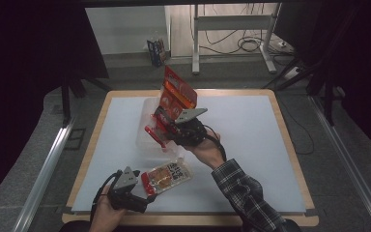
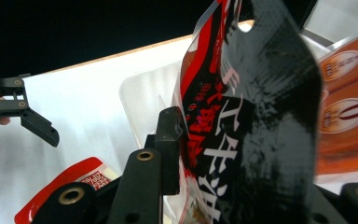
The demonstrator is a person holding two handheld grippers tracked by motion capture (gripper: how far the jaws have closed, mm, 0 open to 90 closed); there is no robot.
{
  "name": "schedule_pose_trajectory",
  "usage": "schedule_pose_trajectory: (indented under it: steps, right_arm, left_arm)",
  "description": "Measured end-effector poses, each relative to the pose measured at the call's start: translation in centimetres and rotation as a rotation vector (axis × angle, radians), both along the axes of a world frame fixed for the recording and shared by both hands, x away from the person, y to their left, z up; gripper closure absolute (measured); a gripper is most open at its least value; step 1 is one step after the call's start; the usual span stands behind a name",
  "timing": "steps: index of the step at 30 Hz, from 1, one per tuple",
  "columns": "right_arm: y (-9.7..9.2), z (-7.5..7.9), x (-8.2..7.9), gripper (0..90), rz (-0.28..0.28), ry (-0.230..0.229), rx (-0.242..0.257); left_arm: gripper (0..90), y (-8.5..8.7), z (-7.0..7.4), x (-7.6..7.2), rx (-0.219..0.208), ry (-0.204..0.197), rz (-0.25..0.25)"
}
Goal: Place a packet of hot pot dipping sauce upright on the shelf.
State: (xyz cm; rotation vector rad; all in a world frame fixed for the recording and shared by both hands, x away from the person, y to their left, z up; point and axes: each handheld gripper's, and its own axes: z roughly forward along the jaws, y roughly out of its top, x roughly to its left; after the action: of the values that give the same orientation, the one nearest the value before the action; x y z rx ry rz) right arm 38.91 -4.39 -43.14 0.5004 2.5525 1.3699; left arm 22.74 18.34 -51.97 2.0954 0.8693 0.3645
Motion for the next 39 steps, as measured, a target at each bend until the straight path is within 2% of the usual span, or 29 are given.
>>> schedule_pose_trajectory:
  steps: [11,15,23,25,29,33,39]
  right_arm:
    - [1.0,-1.4,0.4,70.8,0.017,0.027,-0.026]
    - [1.2,-1.6,0.4,69.6,0.039,0.047,-0.023]
    - [1.8,-2.2,0.2,65.1,0.063,0.056,-0.061]
    - [2.0,-2.4,0.2,62.4,0.066,0.055,-0.07]
    - [1.9,-2.2,0.3,56.1,0.06,0.06,-0.036]
    - [1.8,-2.0,0.4,50.4,0.055,0.057,-0.056]
    - [1.3,-1.9,0.1,36.6,0.045,0.058,-0.069]
  left_arm:
    - [0.3,0.0,0.0,0.0,0.005,0.003,0.001]
    - [0.2,0.0,0.0,0.0,0.004,0.003,0.0]
    - [0.3,0.0,0.0,0.0,0.005,0.004,0.001]
    - [0.3,0.0,0.0,0.0,0.003,0.004,0.003]
    - [0.3,0.0,-0.1,0.0,0.009,0.007,0.003]
    - [0.3,0.0,-0.1,0.0,0.011,0.008,0.0]
    - [0.5,-0.1,-0.1,0.0,0.019,0.014,-0.006]
